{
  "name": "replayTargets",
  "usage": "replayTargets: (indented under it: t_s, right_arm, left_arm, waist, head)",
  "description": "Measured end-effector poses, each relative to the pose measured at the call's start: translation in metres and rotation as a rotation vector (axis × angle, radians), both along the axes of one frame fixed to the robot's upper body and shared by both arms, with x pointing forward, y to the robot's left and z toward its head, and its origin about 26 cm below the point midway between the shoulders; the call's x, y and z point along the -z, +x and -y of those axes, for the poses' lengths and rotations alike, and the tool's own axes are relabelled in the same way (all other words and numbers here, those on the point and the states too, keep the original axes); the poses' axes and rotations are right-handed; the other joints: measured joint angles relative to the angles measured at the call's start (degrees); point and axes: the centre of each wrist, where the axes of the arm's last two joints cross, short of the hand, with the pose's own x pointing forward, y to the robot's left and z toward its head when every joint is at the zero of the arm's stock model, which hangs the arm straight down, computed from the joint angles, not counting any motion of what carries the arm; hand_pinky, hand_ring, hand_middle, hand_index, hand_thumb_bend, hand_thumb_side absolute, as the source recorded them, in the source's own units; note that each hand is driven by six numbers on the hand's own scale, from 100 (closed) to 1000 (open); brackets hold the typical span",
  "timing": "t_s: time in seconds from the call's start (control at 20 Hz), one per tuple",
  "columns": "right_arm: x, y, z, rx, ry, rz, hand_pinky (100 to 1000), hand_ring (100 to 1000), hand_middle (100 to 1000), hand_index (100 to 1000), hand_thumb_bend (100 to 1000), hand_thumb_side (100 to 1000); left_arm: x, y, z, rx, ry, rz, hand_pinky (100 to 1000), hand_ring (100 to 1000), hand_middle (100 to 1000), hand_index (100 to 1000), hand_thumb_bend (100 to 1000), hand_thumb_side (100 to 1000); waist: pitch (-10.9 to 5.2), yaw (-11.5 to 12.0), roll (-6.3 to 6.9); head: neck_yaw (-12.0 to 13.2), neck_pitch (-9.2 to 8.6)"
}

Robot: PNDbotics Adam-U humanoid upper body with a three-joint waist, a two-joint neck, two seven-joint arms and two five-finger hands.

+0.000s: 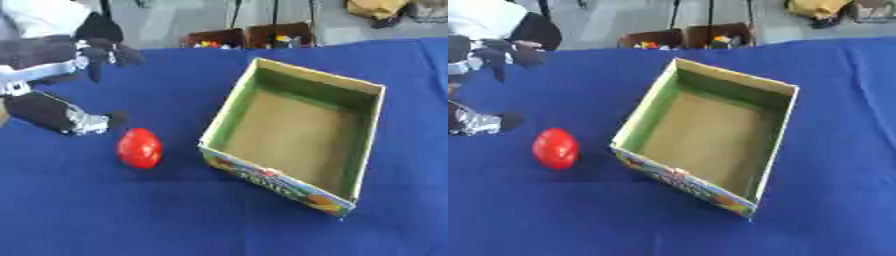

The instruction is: Pick up objects on the table and place them in the box.

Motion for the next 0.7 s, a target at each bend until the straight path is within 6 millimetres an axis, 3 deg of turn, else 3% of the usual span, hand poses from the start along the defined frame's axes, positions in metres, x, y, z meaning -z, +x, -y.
replayTargets:
  t_s: [0.45,0.7]
  right_arm:
    - [-0.0001,0.0,0.0001,0.0,0.001,0.002,728,779,659,781,100,945]
    - [0.0,-0.0002,0.0008,0.002,0.002,0.002,729,780,659,781,100,946]
  left_arm:
    - [0.005,0.0005,-0.003,-0.005,0.028,-0.034,655,898,949,1000,391,728]
    - [0.007,-0.0011,-0.0099,-0.047,0.102,-0.051,840,1000,1000,1000,471,742]
  waist:
    - [0.15,0.04,0.0]
    - [0.15,0.35,0.0]
  head:
    - [-0.13,-0.37]
    - [-0.16,-0.37]
